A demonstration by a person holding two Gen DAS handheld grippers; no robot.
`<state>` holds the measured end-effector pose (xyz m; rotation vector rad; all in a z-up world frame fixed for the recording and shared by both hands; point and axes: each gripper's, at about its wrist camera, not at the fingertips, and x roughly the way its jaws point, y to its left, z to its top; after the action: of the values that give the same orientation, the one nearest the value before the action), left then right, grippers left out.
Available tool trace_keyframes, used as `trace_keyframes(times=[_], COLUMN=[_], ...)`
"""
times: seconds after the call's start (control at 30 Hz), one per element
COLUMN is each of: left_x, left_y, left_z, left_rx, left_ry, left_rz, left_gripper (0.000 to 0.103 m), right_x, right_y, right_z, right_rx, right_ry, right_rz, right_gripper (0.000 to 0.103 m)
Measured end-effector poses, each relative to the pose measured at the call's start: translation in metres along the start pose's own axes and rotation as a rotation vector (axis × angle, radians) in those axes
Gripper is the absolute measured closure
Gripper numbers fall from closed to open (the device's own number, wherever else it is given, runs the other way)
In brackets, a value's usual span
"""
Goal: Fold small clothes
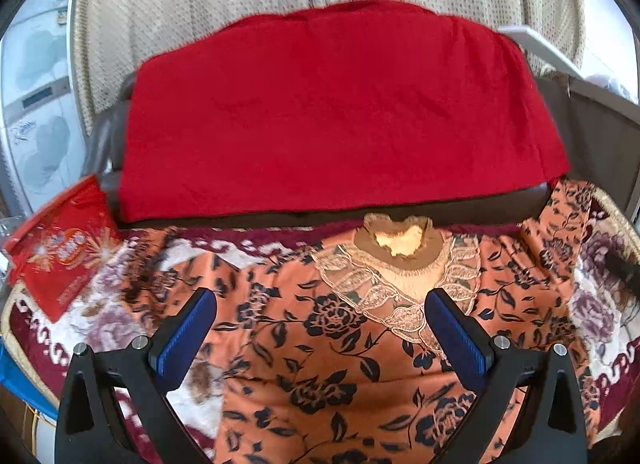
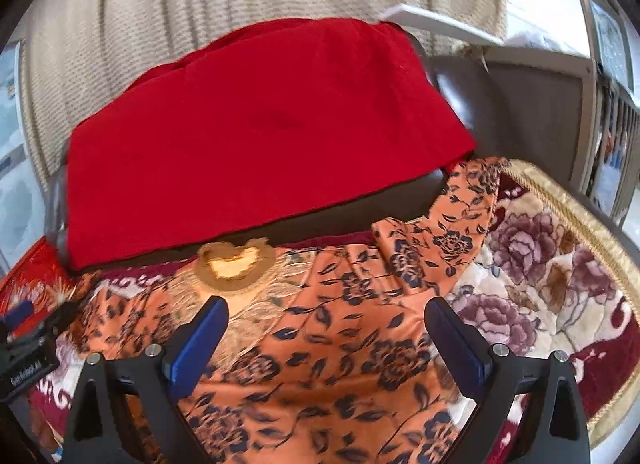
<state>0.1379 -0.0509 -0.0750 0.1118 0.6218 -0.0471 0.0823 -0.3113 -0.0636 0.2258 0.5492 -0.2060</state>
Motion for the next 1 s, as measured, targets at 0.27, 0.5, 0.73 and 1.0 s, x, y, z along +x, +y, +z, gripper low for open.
trace_keyframes(times=[0.27,0.5,0.73,1.0], left_x=[0.113,0.136,0.151,0.154], left_y=[-0.033,-0.047,-0.033,-0.034], left_z=[-0.037,-0.058,-0.062,-0.063], left_rx=[0.062,0.113,0.038,0.063], left_ry=[0.230,0.250,0.324,0.369], left_rz=[-0.042,-0.130,-0.221,-0.255], left_gripper=[0.000,0.000,0.000,0.000], right_x=[0.093,0.180,0.220,0.271], right_y=[-0.164,-0.287,-0.311,-0.335], right_z=[0.039,0.067,0.107,0.145], right_rx=[0.240,0.564,0.610,0.635], right_ry=[0.066,0.057,-0.029,-0.012], right_rz=[0.003,0.084,0.054,0.100], right_gripper=[0.003,0.005,0.026,0.081])
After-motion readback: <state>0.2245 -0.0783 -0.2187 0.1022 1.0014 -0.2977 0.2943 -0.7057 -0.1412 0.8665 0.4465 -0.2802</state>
